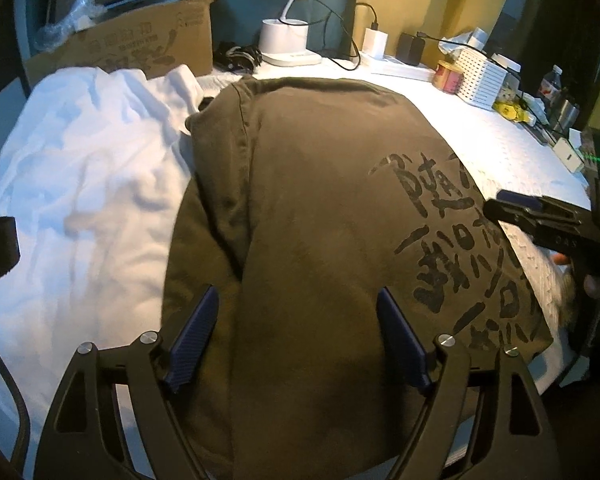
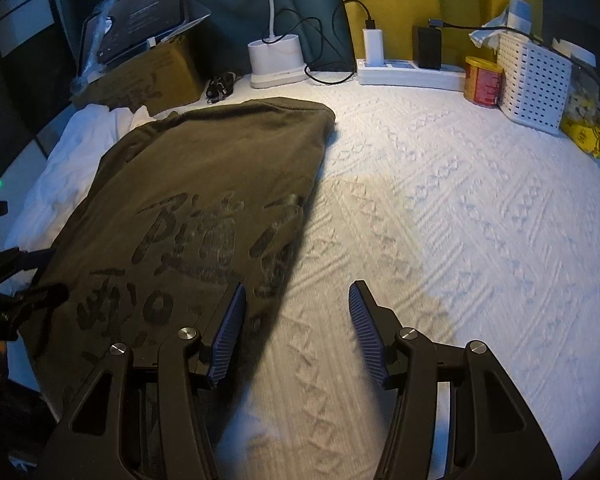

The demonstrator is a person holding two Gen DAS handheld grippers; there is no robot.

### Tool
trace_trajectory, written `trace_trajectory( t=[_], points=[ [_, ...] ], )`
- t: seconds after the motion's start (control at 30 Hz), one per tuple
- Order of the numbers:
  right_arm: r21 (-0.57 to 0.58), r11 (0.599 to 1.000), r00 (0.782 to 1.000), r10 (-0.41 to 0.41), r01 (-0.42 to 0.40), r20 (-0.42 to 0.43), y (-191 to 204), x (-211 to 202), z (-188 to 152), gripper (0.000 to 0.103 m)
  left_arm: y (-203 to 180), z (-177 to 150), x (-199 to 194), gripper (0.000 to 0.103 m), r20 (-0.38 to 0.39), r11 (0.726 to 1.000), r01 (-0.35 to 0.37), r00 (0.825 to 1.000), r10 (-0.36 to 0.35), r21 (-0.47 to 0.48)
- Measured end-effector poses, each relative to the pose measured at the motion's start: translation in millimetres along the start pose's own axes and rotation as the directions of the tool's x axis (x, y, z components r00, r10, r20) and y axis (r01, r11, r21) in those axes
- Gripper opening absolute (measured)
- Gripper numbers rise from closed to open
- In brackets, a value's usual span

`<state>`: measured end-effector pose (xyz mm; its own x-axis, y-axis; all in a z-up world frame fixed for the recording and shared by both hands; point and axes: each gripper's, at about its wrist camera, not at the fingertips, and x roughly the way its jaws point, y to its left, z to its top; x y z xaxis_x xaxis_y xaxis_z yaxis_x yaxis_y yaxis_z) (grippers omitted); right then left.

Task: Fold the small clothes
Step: 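Press the folded brown shirt flat with the open left gripper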

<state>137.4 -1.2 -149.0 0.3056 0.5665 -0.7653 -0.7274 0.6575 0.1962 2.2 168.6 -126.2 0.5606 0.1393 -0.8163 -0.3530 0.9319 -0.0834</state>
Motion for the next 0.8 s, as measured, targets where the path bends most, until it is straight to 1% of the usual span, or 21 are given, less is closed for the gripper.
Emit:
trace_trajectory(
  t=[0.03,0.07,0.1,0.13,0.17,0.23,0.37,0.53,0.6,0.63,0.7,0.8],
  points=[
    [0.003,1.000,1.000,0.012,-0.012,-0.003,-1.2,-2.1,-2.0,0.061,-2.7,0.7,-1.0,0.081,0.004,1.000,-0.003,1.000,0.003,0.003],
    [0.007,1.000,1.000,0.021,-0.021,-0.003,-2.6,-5.3,-4.3,0.066,-6.9,2.1,-2.3,0.082,0.010,1.000,-0.005,1.000,0.005,0.009],
    [0.011,1.000,1.000,0.022,-0.022,-0.003,-3.6,-7.3,-6.1,0.070,-11.9,3.8,-3.2,0.085,0.013,1.000,-0.010,1.000,0.010,0.014],
    [0.017,1.000,1.000,0.024,-0.024,-0.003,-6.0,-10.1,-8.7,0.077,-16.0,5.2,-3.8,0.088,0.016,1.000,-0.016,1.000,0.015,0.021],
    [0.021,0.999,1.000,0.026,-0.026,-0.002,-8.1,-12.4,-10.8,0.079,-21.5,6.6,-5.0,0.093,0.024,0.999,-0.020,1.000,0.020,0.029],
    [0.029,0.999,1.000,0.024,-0.024,0.001,-12.8,-16.8,-14.8,0.079,-32.0,10.6,-8.6,0.093,0.051,0.999,-0.015,0.999,0.012,0.043],
    [0.052,0.999,1.000,0.005,-0.005,0.010,-26.5,-27.5,-20.7,0.079,-51.4,18.9,-11.8,0.093,0.081,0.998,0.039,0.996,-0.043,0.050],
    [0.083,0.996,0.999,-0.027,0.025,0.021,-44.8,-41.3,-25.2,0.079,-73.5,25.3,-11.6,0.094,0.102,0.997,0.034,0.994,-0.041,0.067],
    [0.097,0.995,0.999,-0.041,0.038,0.024,-52.4,-47.0,-25.6,0.079,-83.3,29.2,-11.1,0.102,0.108,0.998,0.019,0.994,-0.026,0.068],
    [0.105,0.993,0.999,-0.047,0.044,0.021,-56.3,-49.4,-25.7,0.079,-87.9,31.0,-11.7,0.102,0.118,0.998,0.018,0.993,-0.026,0.068],
    [0.122,0.991,0.998,-0.056,0.052,0.029,-64.8,-57.1,-26.3,0.079,-96.6,34.5,-12.1,0.102,0.127,0.997,0.028,0.991,-0.037,0.071],
    [0.127,0.990,0.996,-0.075,0.068,0.048,-74.6,-68.5,-25.5,0.079,-110.9,41.3,-14.7,0.102,0.149,0.995,0.062,0.986,-0.074,0.082]
  ],
)
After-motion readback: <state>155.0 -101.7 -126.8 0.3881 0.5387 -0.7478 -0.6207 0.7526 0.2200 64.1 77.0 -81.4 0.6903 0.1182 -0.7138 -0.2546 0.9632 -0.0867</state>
